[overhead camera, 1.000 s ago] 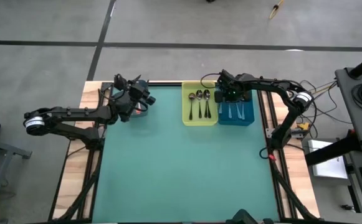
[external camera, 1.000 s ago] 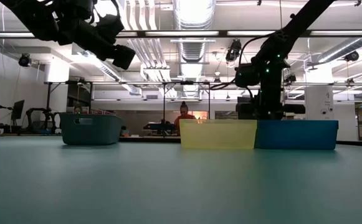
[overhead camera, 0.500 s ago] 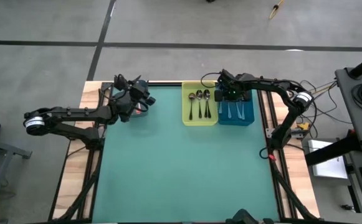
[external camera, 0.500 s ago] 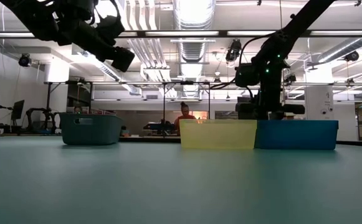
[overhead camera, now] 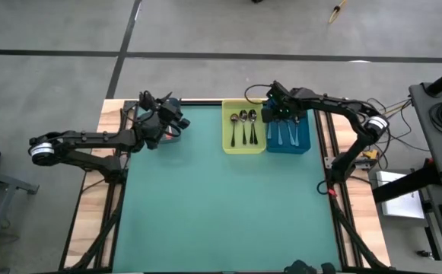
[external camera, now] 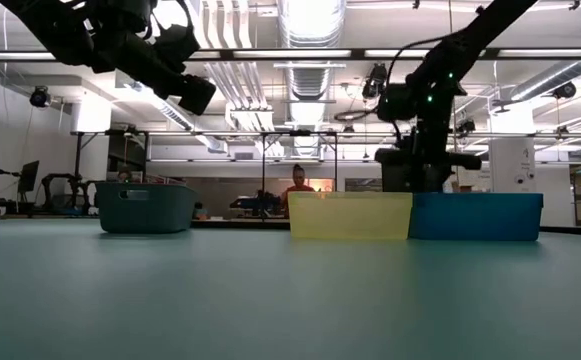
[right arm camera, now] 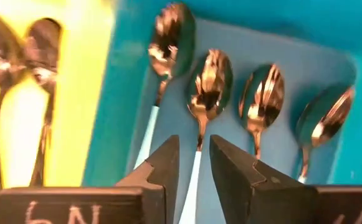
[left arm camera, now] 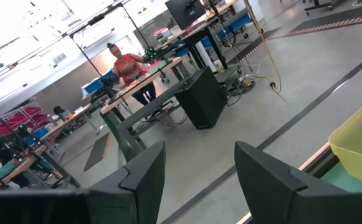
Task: Sort silverware by color (type)
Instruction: Adjust the black spoon on the yellow bin
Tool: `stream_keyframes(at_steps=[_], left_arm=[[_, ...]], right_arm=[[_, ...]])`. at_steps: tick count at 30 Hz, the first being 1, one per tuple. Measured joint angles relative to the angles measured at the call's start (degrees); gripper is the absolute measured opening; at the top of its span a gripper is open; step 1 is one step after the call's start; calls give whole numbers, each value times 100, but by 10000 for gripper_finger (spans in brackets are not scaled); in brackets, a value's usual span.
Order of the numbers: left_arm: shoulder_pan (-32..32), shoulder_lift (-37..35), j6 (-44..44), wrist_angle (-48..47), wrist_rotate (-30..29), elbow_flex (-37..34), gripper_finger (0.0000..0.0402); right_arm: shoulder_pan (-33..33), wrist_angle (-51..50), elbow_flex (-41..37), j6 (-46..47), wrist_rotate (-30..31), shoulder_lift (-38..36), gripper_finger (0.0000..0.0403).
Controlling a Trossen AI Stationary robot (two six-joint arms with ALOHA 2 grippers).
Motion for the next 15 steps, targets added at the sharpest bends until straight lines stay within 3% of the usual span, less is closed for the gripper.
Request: stream_keyframes(at_steps=[15], left_arm=[[-11,0,-439,-50,20,78,174]], right_arm=[[1024,664,-82,-1647,305,-773,64]])
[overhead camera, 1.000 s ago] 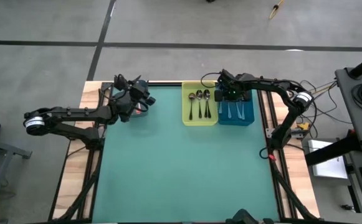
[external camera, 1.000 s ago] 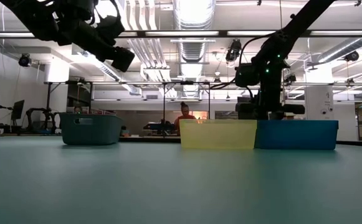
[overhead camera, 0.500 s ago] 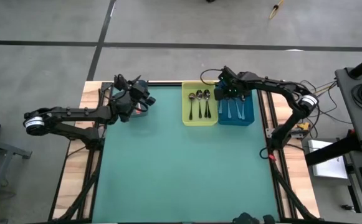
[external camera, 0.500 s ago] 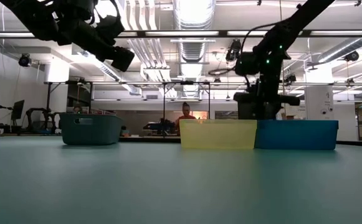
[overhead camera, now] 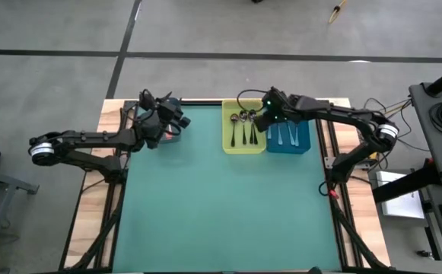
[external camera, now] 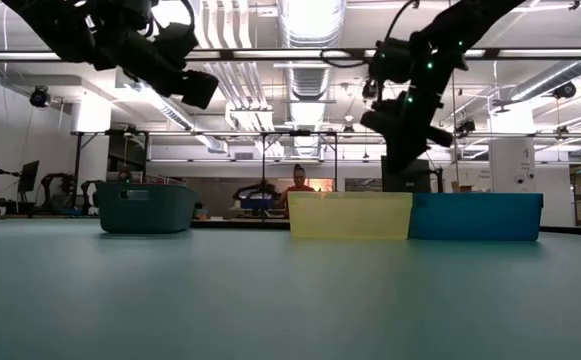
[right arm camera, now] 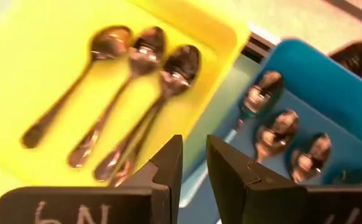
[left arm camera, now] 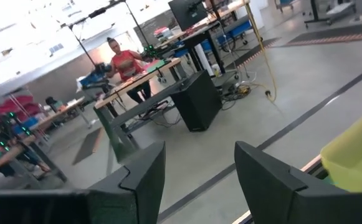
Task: Sort silverware by color (type)
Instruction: Adjust the black spoon on the yellow bin
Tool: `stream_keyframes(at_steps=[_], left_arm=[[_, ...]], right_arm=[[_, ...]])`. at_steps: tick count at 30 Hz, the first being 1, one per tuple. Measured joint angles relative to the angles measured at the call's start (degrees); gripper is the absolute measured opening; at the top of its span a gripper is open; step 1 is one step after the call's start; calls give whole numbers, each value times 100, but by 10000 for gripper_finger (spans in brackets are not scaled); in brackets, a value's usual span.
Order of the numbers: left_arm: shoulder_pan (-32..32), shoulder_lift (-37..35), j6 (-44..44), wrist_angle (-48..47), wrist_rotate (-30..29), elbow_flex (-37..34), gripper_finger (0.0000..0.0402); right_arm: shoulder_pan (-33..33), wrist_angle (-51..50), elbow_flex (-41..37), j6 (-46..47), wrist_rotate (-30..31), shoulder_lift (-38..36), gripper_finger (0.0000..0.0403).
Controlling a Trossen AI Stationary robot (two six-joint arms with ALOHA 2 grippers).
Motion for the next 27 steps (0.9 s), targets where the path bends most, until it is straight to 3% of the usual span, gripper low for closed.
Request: stream_keyframes(at_steps=[6,12,23,27], left_arm=[[-94,0,-756,-355,44,106,174],[-186,0,-1500,-422,87,125,174],[-317,9,-2847,-271,1104,125,174],[-337,55,-3178,-290,1572,210,174]], right_arm=[[251,410,40,20,-16,-95,61],[327,661,70,-564,-56,-95,61],[321,653,-31,-1723,-74,-95,52],[320,637,-197,-2100,-473,-95,52]])
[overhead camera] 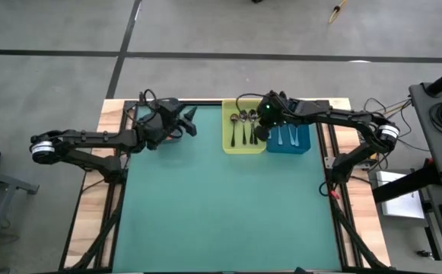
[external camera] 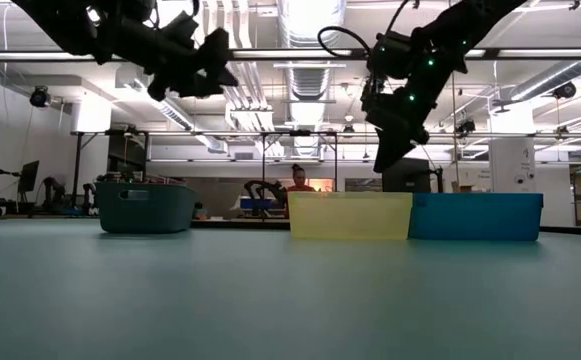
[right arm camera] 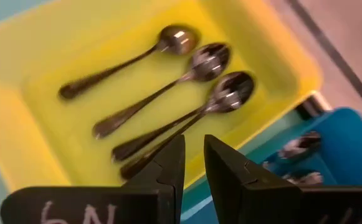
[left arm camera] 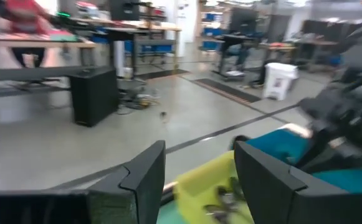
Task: Sort silverware by color (type)
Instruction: Adjust the black spoon on the yellow bin
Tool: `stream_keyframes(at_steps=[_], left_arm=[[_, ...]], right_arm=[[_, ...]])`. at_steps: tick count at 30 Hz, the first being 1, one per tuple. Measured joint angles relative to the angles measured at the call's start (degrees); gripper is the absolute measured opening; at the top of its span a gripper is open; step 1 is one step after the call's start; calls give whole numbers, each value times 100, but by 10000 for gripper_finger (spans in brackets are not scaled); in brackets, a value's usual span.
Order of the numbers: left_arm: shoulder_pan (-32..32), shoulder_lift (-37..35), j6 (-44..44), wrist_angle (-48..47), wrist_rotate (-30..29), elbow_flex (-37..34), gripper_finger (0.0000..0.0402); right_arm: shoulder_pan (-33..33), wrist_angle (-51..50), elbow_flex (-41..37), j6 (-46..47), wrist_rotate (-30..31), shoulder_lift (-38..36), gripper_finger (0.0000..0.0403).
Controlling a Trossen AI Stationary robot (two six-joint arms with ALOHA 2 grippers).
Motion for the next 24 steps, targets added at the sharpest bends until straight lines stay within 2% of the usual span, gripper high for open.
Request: stream_keyframes(at_steps=[3,7,12,17,20,24], left_arm=[[-41,151,-127,-3,264,197,174],[-107,508,-254,-266,286,705,174],[-107,1042,-612,-1475,284,1559,174],[-125,1758,-993,-2570,283,2411,174],[-164,2186,-1076,-2840,281,2761,174],[-245,2690,-1082,-2887,279,3148,174]], right_arm=[[0,-1,-135,-284,-275,0,52],[0,-10,-219,-531,-342,-6,53],[-2,-23,-224,-823,-344,-153,54],[-2,-7,-339,-1057,-353,-572,54],[-4,154,-536,-1158,-443,-909,54],[-15,639,-910,-1257,-866,-1338,54]])
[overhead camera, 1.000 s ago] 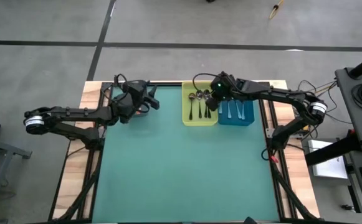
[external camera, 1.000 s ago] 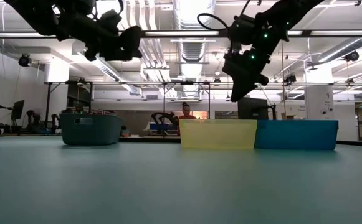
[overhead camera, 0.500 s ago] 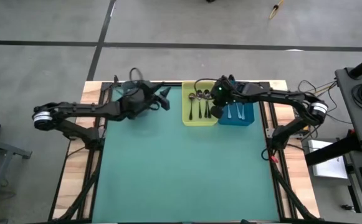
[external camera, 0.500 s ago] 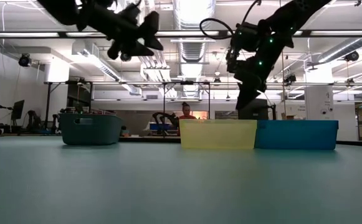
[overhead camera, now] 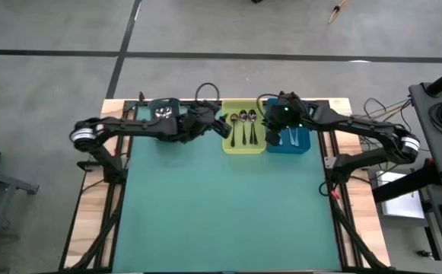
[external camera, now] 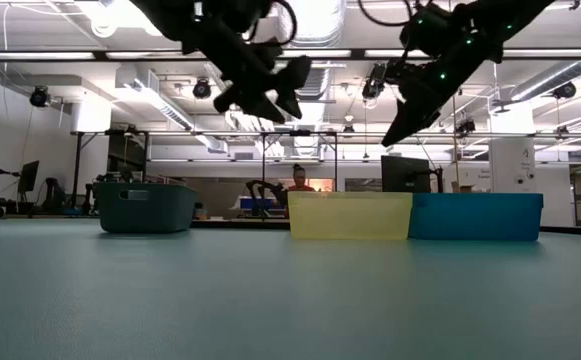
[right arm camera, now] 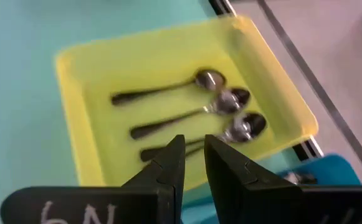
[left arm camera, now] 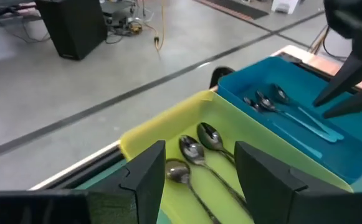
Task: Sort silverware by color (type)
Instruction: Adjust the black spoon on the yellow bin
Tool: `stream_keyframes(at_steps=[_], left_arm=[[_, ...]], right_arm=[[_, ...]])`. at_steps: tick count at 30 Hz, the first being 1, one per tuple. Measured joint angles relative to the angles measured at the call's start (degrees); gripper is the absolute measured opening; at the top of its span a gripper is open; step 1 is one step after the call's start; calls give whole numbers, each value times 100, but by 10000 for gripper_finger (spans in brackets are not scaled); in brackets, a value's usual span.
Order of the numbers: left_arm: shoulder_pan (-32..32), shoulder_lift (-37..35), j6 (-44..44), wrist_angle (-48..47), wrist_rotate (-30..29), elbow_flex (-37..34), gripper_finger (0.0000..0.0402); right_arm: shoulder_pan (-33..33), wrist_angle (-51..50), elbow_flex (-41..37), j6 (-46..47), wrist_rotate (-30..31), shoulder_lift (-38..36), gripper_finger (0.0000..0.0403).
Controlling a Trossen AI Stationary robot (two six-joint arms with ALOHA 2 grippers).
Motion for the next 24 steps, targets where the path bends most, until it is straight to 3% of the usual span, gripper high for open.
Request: stream_keyframes(at_steps=[5,24], left_arm=[[-74,570,-97,-367,4,603,174],[-60,2649,-1015,-2965,16,3157,174]], right_arm=[[0,474,-319,-174,-223,-363,54],[-11,197,-593,-472,-241,-1344,54]])
